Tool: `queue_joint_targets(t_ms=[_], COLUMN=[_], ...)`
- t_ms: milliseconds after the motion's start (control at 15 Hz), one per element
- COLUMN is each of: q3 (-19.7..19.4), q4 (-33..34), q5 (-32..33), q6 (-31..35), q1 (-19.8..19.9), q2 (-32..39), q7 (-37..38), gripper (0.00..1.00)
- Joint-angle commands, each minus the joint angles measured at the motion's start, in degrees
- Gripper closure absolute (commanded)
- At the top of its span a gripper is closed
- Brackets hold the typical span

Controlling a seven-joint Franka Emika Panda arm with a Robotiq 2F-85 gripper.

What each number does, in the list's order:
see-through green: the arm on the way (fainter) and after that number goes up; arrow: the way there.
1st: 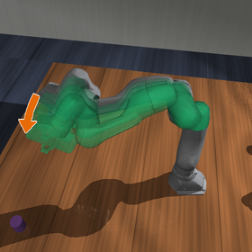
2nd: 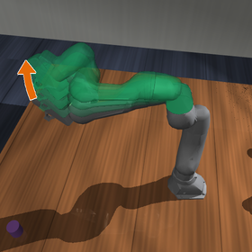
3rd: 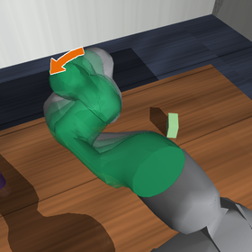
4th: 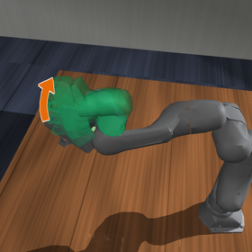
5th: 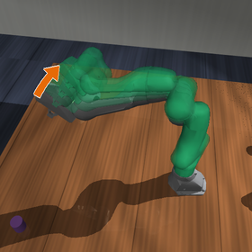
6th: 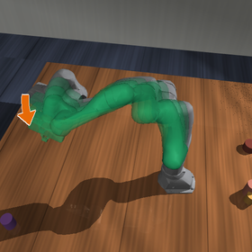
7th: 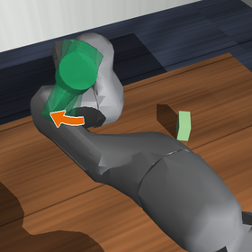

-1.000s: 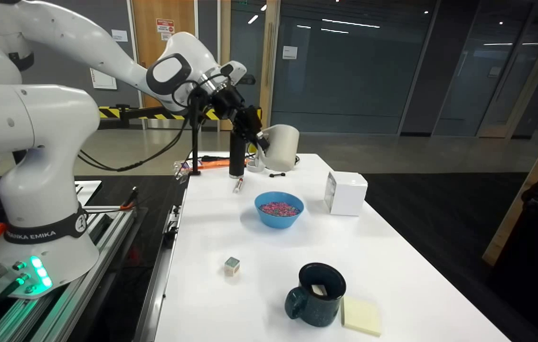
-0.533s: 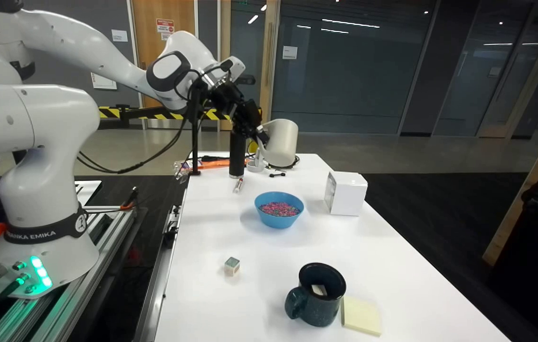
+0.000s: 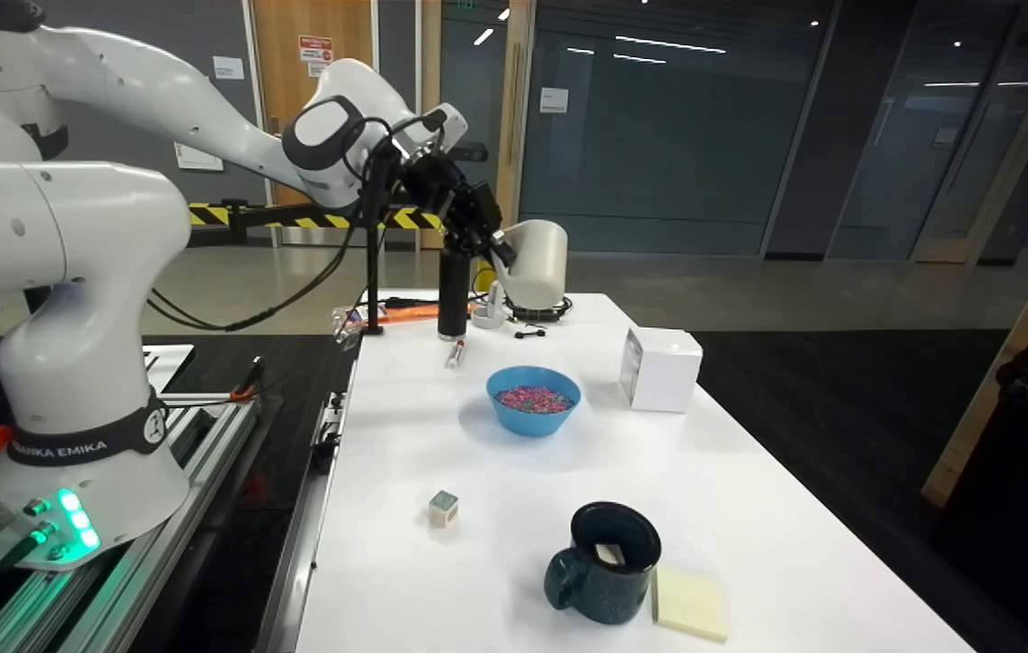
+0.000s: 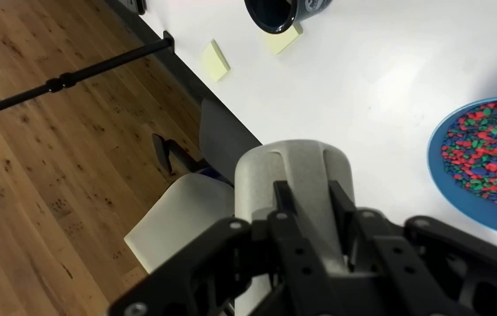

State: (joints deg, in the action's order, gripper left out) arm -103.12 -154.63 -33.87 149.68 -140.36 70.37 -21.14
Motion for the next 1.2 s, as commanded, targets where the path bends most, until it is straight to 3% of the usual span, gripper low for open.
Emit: queue_joint_targets(t_ms=[0,600,1133], q3=[0.7,1.3,2.2], q4=[1.5,2.7,-0.4], q5=[2.5,8.3,9.8], q6=[-2.3,-1.2,-1.4], q1=[0.0,0.1,-0.7], q2=[4.9,4.9,5.0], q7=[-1.1,-2.7,-3.1], gripper=[0.94,0.94,0.94])
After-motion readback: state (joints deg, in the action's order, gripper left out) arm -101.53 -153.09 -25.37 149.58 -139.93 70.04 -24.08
